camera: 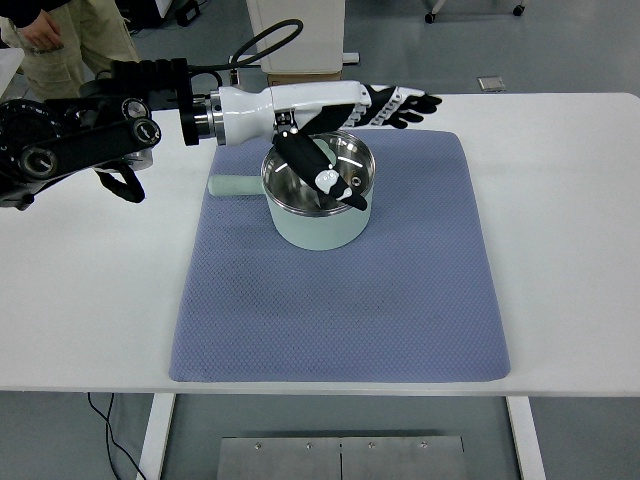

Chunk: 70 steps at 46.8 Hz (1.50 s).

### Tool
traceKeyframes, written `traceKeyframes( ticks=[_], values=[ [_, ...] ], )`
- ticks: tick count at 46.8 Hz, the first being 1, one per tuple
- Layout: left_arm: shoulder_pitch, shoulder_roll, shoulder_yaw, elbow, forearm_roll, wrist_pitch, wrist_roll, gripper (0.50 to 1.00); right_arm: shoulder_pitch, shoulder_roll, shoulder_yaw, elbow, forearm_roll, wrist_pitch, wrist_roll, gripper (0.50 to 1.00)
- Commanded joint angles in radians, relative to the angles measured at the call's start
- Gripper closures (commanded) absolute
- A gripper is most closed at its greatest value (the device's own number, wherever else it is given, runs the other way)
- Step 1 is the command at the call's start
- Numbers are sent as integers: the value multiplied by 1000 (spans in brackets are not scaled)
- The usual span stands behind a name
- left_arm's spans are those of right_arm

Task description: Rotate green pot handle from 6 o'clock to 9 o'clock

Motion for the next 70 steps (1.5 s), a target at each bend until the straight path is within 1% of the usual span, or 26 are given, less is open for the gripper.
traceKeyframes(
  ticks=[1, 12, 24, 35, 40, 49, 56, 59, 70],
  values=[
    [16, 0, 0, 45, -124, 9, 0, 500, 0, 0, 0, 0, 0, 0, 0, 500],
    [71, 0, 0, 161, -375, 19, 1, 500, 0, 0, 0, 0, 0, 0, 0, 500],
    [132, -2, 0, 249, -616, 42, 3, 500, 0, 0, 0, 0, 0, 0, 0, 500],
    [172, -2, -1, 261, -777, 95, 4, 500, 0, 0, 0, 0, 0, 0, 0, 500],
    [195, -2, -24, 261, -843, 121, 20, 500, 0, 0, 0, 0, 0, 0, 0, 500],
    [270, -5, -109, 295, -900, 170, 24, 500, 0, 0, 0, 0, 0, 0, 0, 500],
    [330, -39, -195, 322, -914, 206, 26, 500, 0, 0, 0, 0, 0, 0, 0, 500],
    [355, -45, -224, 330, -920, 227, 36, 500, 0, 0, 0, 0, 0, 0, 0, 500],
    [405, -94, -277, 378, -925, 227, 43, 500, 0, 0, 0, 0, 0, 0, 0, 500]
  ],
)
